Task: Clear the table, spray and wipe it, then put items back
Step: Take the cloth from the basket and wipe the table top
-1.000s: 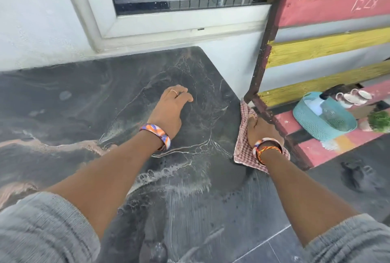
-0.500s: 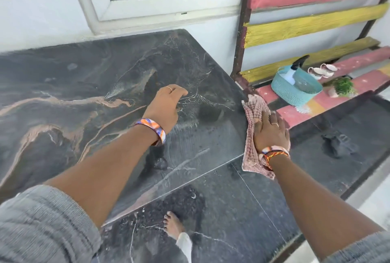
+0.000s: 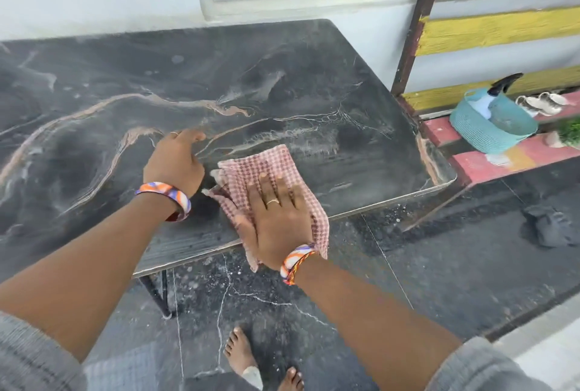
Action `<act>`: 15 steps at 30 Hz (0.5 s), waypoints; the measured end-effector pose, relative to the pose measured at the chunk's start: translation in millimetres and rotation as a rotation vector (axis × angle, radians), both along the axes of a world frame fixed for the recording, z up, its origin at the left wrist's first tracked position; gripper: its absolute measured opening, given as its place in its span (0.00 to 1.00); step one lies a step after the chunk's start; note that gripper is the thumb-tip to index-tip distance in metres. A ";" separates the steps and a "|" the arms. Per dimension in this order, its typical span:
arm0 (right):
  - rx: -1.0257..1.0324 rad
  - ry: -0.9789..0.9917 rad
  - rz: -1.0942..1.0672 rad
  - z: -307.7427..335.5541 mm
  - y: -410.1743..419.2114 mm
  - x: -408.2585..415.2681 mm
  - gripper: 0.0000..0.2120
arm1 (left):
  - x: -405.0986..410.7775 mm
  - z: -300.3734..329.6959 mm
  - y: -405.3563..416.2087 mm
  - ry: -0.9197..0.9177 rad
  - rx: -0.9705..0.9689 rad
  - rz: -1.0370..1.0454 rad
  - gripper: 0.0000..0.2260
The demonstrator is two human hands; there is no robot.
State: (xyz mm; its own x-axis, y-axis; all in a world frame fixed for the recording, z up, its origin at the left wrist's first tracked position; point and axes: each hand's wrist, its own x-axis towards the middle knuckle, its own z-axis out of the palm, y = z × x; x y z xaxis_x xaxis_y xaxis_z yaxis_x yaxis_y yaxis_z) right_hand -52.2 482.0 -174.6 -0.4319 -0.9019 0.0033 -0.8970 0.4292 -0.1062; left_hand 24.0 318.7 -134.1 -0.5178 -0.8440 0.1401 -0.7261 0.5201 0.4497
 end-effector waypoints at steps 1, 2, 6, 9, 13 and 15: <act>0.057 0.025 0.075 0.4 -4.3 10.2 0.31 | 4.9 -0.4 -5.7 -0.018 0.003 0.018 0.21; 0.104 0.047 0.138 0.4 -7.4 16.8 0.32 | 7.7 -0.7 -10.3 -0.033 0.001 0.028 0.21; 0.158 0.141 0.325 -5.2 -7.3 7.9 0.33 | -2.2 1.4 -9.1 -0.059 0.020 -0.001 0.21; 0.171 0.228 0.396 -6.9 9.3 -26.1 0.32 | -22.3 0.5 7.8 -0.067 0.026 -0.093 0.21; 0.241 0.278 0.243 -1.2 51.5 -98.8 0.37 | -44.8 -2.3 35.5 -0.086 -0.014 -0.228 0.21; 0.228 0.229 0.144 -3.5 82.6 -144.9 0.43 | -51.1 -3.0 47.3 -0.100 -0.049 -0.303 0.20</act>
